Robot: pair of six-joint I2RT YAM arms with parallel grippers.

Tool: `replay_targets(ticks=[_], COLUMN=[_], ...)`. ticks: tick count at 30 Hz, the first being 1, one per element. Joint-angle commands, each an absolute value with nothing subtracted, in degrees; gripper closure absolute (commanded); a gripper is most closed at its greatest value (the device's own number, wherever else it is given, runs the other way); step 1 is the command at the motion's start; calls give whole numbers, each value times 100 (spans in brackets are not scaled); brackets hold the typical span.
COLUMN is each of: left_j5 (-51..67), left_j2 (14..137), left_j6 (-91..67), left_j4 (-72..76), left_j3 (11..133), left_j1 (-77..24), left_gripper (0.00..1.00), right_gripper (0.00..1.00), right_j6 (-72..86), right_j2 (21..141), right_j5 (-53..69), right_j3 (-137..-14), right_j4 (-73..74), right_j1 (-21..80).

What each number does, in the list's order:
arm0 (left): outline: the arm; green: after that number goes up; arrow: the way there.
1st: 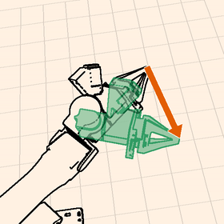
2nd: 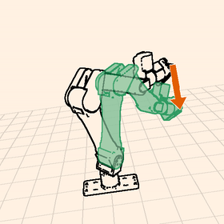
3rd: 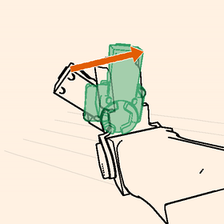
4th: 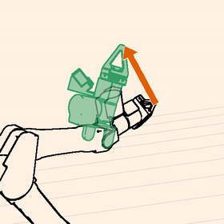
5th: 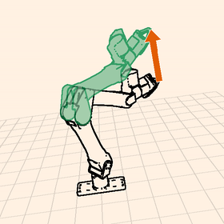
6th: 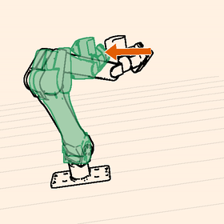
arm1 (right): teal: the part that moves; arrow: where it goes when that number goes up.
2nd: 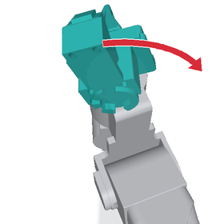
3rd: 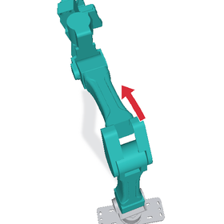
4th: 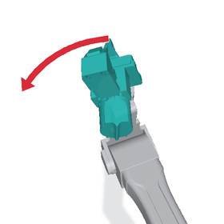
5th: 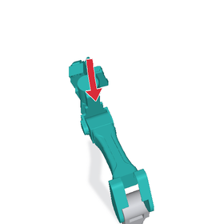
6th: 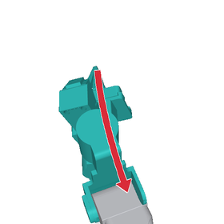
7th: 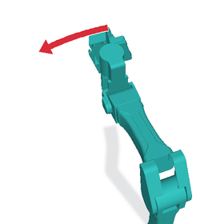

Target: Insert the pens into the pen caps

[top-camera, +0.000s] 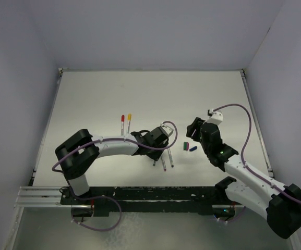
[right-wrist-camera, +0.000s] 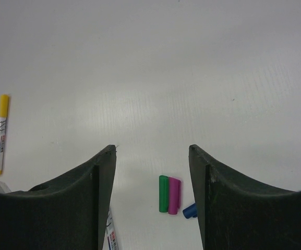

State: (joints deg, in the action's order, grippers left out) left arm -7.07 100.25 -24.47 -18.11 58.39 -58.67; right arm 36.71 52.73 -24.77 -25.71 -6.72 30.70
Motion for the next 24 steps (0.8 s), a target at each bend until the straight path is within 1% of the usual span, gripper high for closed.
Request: replay_targets(ticks=[1,5,11,18,24], left_j5=[-835,-961,-897,-853,-822], left_j2=[10104,10026,9906,9841,9763], left_j6=[-2490,-2553,-2665,-2695,-2763], left_j4=[-2183,-2471,-2582,-2691,-2719], left_j3=[5906,5785,5569,5435,5315], left_j1=[-5902,-5906,-5904,-5899,-5899], left_gripper=[54,56,58,66,67], right_gripper=[40,42,47,50,51], right_j6=[3754,3734,3775,3716,3553], right_j2=[5349,5431,5649,5989,6452], right_j5=[-2444,-2315,-2042,-1601,-1393], right_j3=[-2578,-2808,-2927,-2841,-2980], right_j4=[-777,-258,77,-187,-418], right_j1=[3075,3074,3076,3085,3106])
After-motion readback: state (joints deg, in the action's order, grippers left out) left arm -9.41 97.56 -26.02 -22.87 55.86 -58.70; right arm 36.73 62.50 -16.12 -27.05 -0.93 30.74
